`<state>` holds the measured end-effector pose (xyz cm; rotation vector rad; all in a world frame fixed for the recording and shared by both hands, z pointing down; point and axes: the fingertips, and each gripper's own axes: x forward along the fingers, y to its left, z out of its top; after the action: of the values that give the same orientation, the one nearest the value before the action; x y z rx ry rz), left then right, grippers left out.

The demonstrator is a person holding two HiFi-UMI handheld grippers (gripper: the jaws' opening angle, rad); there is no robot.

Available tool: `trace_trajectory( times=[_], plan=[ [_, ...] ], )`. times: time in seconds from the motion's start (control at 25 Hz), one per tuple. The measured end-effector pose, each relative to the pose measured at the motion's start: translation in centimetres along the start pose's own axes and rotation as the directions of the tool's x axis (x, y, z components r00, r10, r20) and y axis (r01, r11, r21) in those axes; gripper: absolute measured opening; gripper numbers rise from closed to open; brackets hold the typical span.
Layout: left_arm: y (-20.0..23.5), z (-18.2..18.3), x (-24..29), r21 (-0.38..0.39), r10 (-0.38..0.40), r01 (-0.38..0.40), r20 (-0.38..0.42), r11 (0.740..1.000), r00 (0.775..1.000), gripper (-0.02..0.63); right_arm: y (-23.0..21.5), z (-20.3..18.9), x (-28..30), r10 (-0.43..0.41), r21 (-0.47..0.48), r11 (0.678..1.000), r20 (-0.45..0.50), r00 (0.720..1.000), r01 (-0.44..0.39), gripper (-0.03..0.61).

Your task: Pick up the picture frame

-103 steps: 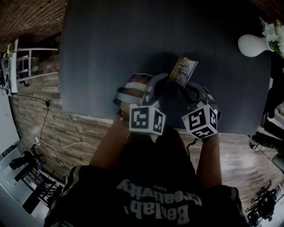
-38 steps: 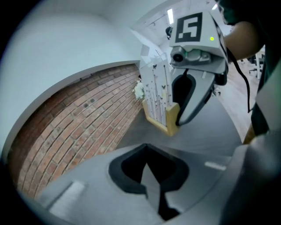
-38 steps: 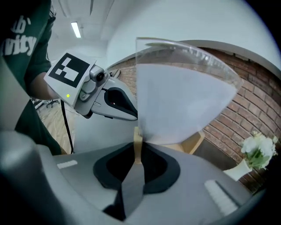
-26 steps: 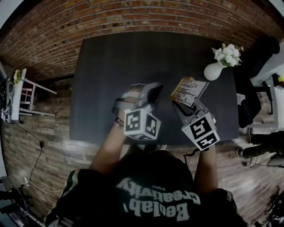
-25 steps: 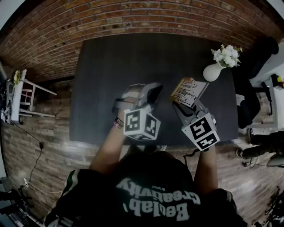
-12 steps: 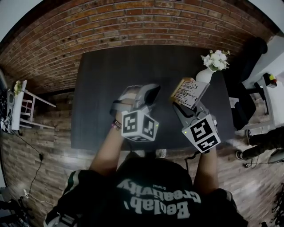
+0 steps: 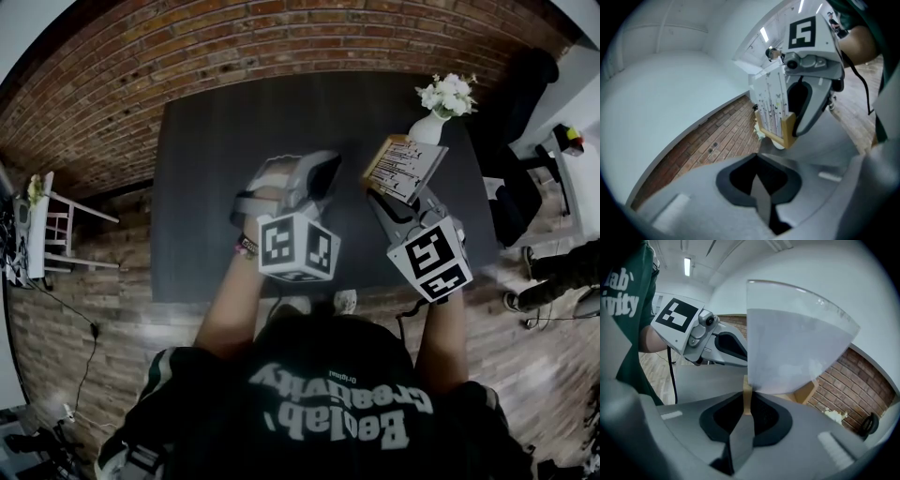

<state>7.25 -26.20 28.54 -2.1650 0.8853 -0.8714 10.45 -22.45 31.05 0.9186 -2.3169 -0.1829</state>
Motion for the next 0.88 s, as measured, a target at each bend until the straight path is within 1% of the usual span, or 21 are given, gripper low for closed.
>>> trace_trajectory(
  times=[0.32, 0.88],
  plan=[
    [-0.2, 0.8, -0.4, 0.0, -0.001, 0.001, 0.014, 1.0, 1.0, 0.002, 0.0, 0.2, -0.8, -0.021, -0.009, 1.0, 0.004, 1.0, 0.021, 0.052],
    [-0.8, 1.1, -0.9, 0.012, 0.001, -0.002, 0.009, 1.0, 1.0, 0.002, 0.8, -0.1, -1.2, -0.017, -0.019, 1.0, -0.004, 1.0, 0.017, 0.052]
  ],
)
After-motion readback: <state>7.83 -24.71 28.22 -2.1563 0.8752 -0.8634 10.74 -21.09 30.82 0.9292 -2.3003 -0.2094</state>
